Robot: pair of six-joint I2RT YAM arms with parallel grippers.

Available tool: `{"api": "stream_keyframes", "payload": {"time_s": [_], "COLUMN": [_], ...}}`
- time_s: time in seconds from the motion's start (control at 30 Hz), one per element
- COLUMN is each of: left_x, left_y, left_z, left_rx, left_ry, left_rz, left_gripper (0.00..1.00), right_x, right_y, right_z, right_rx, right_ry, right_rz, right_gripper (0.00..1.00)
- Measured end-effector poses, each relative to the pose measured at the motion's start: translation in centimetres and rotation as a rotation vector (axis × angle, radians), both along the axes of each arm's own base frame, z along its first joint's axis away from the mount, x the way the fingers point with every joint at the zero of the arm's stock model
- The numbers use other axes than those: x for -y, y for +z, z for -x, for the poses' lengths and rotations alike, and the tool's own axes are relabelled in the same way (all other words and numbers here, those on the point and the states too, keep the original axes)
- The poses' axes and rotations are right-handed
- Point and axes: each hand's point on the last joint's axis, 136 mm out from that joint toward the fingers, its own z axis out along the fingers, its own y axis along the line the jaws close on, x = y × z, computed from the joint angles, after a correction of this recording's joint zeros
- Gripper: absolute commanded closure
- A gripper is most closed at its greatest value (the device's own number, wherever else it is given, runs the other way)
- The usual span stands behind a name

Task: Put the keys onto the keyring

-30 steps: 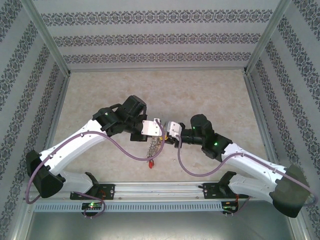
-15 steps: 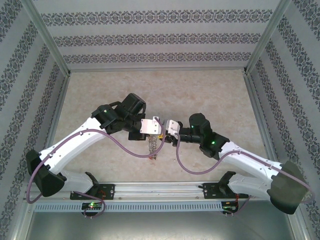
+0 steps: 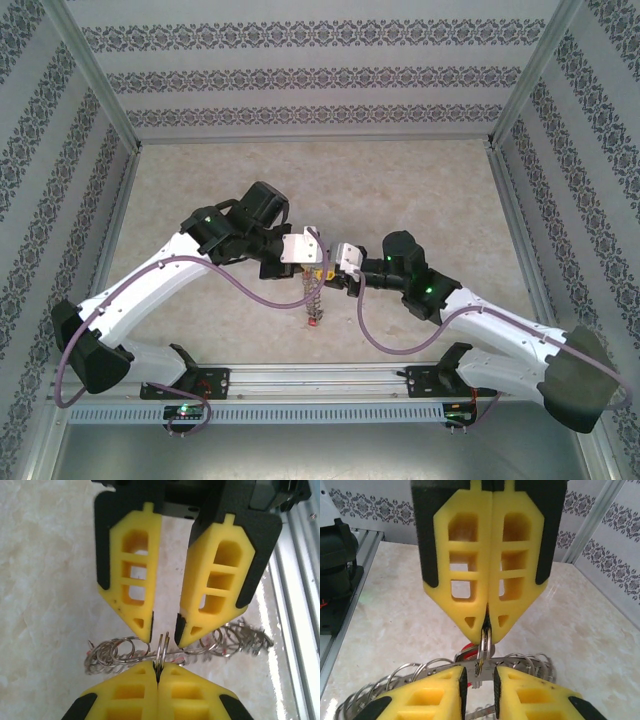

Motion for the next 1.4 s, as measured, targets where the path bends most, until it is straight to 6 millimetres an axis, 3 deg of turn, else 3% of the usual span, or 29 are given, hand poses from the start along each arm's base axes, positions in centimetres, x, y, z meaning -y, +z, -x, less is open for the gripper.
{"api": "stream_keyframes", "payload": {"time_s": [0.17,0.47,0.63,0.8,0.87,0.97,1.03,1.23,1.4], "left_x": [0.4,0.9,1.0,1.0,1.0,1.1,1.1,0.3,0.9], "left_y": [1.0,0.9,1.1,0.9,0.9,0.9,0.8,1.8,3.2], "left_z": [0.3,0.4,0.2,0.3,0.3,0.2,0.2,0.2,-0.1], "left_rx": [-0.012,-0.042,-0.054,-0.066,-0.066,-0.061,-0.051,0.009,0.040], "left_ry": [-0.020,-0.033,-0.023,-0.023,-0.022,-0.010,0.006,0.046,0.042], "left_rz": [0.038,0.040,0.042,0.035,0.035,0.049,0.074,0.164,0.237], "left_gripper": [1.00,1.00,1.00,1.00,0.94,0.72,0.68,0.72,0.72], "right_x": [0.1,0.2,0.3,0.4,0.4,0.4,0.5,1.0,1.1], "right_y": [0.4,0.7,0.9,0.7,0.7,0.9,1.0,1.3,2.3], "right_z": [0.1,0.2,0.3,0.3,0.3,0.1,-0.1,0.0,0.0], "right_rx": [0.013,0.020,0.021,0.007,-0.001,-0.003,-0.006,-0.016,-0.005], "right_ry": [0.000,0.000,-0.002,-0.006,-0.008,-0.024,-0.038,-0.068,-0.075], "right_rz": [-0.011,-0.015,-0.018,-0.015,-0.018,-0.038,-0.063,-0.138,-0.195], "right_gripper": [0.82,0.84,1.00,1.00,1.00,1.00,1.00,1.00,1.00]}}
